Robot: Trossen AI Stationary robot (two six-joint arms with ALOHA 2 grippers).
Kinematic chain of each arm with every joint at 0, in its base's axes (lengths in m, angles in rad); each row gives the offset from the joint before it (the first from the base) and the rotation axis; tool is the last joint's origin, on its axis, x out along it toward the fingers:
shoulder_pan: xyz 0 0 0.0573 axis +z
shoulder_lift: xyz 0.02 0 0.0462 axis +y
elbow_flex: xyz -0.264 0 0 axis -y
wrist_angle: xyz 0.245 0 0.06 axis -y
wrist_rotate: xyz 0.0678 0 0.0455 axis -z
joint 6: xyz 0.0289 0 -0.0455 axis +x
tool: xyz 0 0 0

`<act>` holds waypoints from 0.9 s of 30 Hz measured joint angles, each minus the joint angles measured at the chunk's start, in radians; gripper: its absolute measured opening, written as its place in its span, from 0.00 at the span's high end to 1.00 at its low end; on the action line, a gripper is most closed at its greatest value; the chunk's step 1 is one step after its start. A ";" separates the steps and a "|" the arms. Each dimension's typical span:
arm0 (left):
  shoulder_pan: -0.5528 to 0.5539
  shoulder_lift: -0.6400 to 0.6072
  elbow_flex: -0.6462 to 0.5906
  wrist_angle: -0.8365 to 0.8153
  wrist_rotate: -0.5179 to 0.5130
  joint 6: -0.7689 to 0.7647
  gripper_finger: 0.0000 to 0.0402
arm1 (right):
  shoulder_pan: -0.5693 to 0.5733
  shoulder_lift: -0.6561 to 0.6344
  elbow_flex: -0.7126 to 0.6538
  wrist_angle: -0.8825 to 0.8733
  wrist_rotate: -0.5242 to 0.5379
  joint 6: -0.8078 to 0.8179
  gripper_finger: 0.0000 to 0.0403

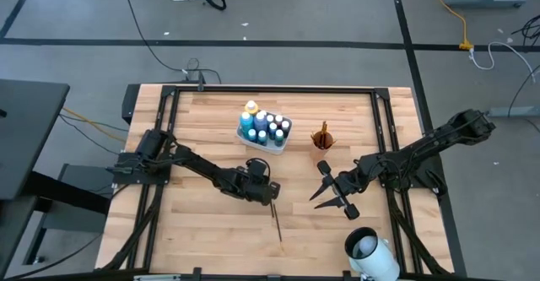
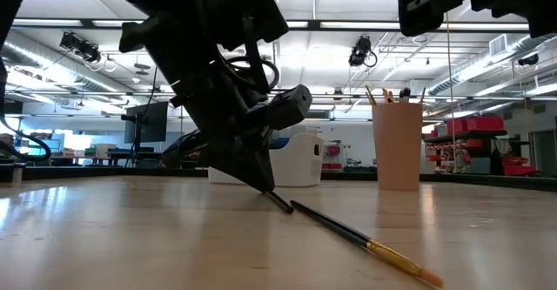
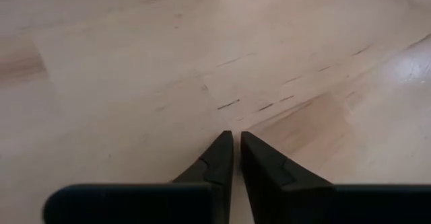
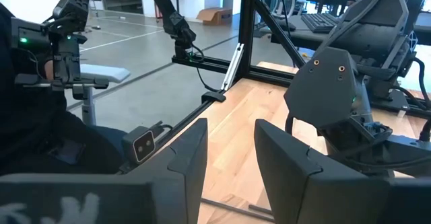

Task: Pick & Place Paint Supplies
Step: Put the silver paintbrush into the cup

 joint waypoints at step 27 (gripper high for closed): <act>-0.053 0.000 0.056 0.088 -0.090 0.222 0.99 | 0.000 0.000 0.000 0.001 0.000 0.000 0.68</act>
